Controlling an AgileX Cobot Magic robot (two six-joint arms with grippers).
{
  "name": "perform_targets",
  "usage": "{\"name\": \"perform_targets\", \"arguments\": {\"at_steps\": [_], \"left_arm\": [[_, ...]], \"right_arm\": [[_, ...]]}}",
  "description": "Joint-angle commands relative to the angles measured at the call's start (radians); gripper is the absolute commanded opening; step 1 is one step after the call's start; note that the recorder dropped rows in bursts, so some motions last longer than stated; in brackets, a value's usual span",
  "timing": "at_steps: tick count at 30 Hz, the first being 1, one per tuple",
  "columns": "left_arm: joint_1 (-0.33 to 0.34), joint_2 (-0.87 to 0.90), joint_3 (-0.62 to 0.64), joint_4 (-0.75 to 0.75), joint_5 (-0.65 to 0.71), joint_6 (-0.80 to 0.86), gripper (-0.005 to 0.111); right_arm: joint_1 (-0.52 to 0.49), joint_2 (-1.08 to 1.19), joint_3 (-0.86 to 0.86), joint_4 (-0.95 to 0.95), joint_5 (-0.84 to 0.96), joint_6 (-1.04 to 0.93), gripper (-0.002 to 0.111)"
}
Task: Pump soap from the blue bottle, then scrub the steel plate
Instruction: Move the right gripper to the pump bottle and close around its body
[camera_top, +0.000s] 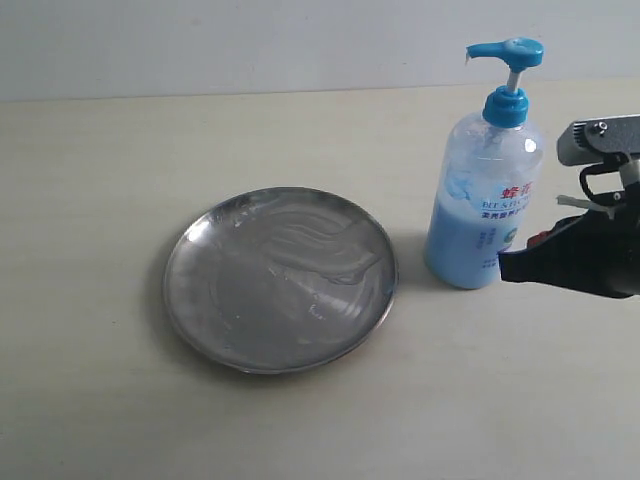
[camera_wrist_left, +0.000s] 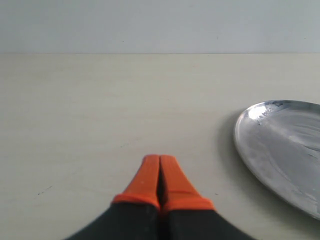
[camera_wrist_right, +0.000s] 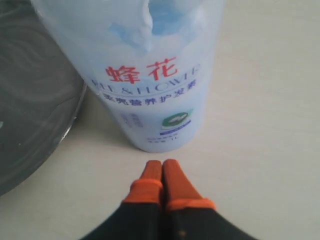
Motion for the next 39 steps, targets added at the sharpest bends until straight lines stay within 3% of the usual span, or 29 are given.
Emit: {"name": "perform_targets", "arguments": {"at_steps": [1, 13, 23, 30, 37, 39], "left_arm": [[0.004, -0.007, 0.000, -0.003, -0.006, 0.003, 0.000], [0.004, -0.007, 0.000, -0.003, -0.006, 0.003, 0.000], [0.004, -0.007, 0.000, -0.003, -0.006, 0.003, 0.000], [0.004, -0.007, 0.000, -0.003, -0.006, 0.003, 0.000], [0.004, -0.007, 0.000, -0.003, -0.006, 0.003, 0.000], [0.004, -0.007, 0.000, -0.003, -0.006, 0.003, 0.000]], "right_arm": [[0.005, 0.004, 0.073, -0.022, -0.155, 0.027, 0.000], [0.005, 0.004, 0.317, -0.050, -0.664, 0.025, 0.000], [0.005, 0.019, 0.332, -0.120, -0.754, 0.025, 0.003], [0.005, 0.108, 0.332, -0.120, -0.848, 0.027, 0.025], [0.005, 0.220, 0.330, -0.167, -0.944, 0.027, 0.073], [0.005, 0.247, 0.330, -0.167, -0.981, 0.027, 0.081]]}}
